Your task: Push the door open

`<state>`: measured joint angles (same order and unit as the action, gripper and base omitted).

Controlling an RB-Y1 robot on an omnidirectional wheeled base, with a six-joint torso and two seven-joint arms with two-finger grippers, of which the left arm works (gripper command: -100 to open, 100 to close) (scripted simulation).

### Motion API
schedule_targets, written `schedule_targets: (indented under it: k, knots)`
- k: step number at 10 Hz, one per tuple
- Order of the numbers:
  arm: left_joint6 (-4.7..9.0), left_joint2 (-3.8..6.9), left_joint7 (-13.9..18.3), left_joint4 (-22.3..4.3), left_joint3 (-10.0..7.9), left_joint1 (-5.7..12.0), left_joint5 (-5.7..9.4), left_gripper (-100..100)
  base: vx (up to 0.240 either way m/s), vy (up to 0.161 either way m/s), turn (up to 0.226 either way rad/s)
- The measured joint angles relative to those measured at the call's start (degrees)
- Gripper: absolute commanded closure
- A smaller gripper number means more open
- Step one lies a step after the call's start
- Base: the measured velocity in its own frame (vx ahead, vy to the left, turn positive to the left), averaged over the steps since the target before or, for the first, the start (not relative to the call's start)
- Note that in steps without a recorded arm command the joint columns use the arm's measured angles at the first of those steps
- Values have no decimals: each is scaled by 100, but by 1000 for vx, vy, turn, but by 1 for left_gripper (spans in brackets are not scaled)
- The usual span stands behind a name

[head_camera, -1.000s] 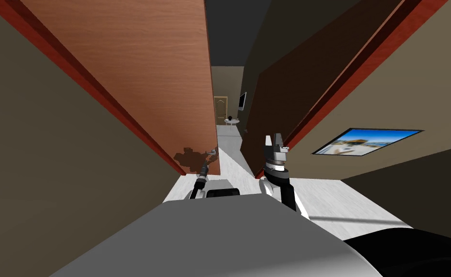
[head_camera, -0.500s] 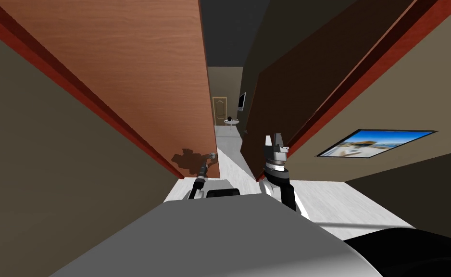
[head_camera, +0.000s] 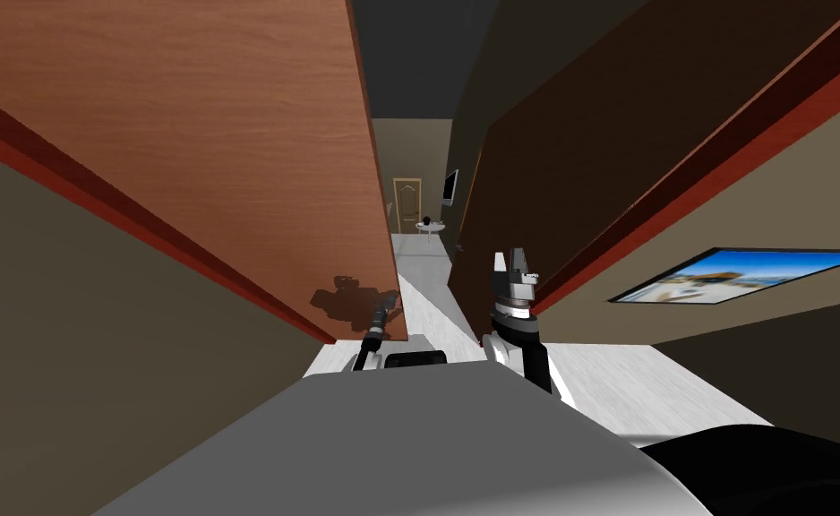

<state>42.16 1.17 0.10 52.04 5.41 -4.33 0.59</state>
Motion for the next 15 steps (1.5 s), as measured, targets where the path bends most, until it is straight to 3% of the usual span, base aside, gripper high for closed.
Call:
schedule_targets:
  k: [1,6,11,12,14,15]
  knots:
    - [6,-7,-2,-5,-1,5,1,100,-10,-2,4]
    - [-9,2,-2,10,-5,29,1,100,-8,1,-5]
    - [-80,103,-55,-44,-135,18,64,100,161,-59,38]
    - [-127,117,-72,114,-156,-81,73,100,129,-39,24]
    - [28,143,-102,-104,-255,58,116,100,165,-55,76]
    - [-13,151,-139,-109,-328,84,146,100,190,-88,74]
